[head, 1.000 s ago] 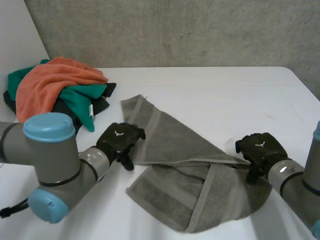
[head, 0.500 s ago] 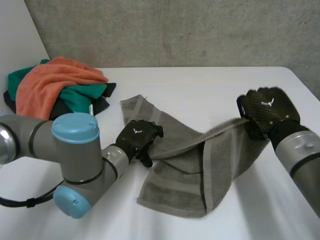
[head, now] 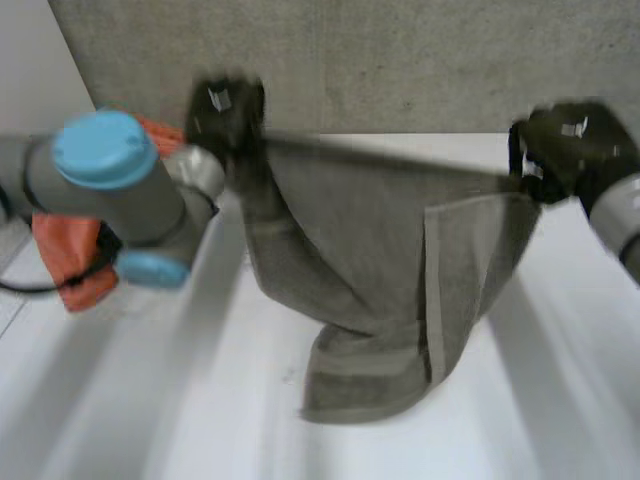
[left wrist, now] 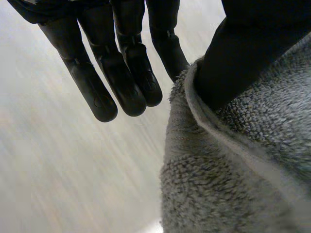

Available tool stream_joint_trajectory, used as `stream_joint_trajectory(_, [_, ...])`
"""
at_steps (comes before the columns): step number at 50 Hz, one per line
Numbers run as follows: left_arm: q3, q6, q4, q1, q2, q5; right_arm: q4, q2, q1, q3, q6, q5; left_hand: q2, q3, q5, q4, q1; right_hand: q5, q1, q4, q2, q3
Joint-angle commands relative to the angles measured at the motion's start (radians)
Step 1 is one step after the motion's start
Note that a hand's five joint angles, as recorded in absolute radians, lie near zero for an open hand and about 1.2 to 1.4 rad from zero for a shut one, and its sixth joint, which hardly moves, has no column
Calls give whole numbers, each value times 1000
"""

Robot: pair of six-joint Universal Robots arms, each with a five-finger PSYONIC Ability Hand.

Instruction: Fold the laundry.

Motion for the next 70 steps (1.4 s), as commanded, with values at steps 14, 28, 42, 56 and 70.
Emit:
stream_joint_trajectory(14, [-52,4,213,53,202,19,-317,58,94,-193,21,114,203,209,258,200,272,217,286,201,228,212])
stream_joint_trajectory(28, [-531,7,177,56,547,194,136,223,219,-180,311,121,203,209,258,200,272,-1005,-936,-1020,-994,-1009])
stream_joint_trajectory(42, [-616,4,95,25,823,199,133,611,440,-411,678,120,203,209,258,200,272,-1005,-936,-1020,-994,-1009])
stream_joint_trajectory(56, [-532,-8,-1,-64,912,182,130,878,508,-680,701,245,203,209,258,200,272,-1005,-936,-1020,-994,-1009])
stream_joint_trajectory(70, [-516,-8,-2,-79,937,127,151,885,565,-670,775,226,203,209,258,200,272,-807,-738,-822,-796,-811])
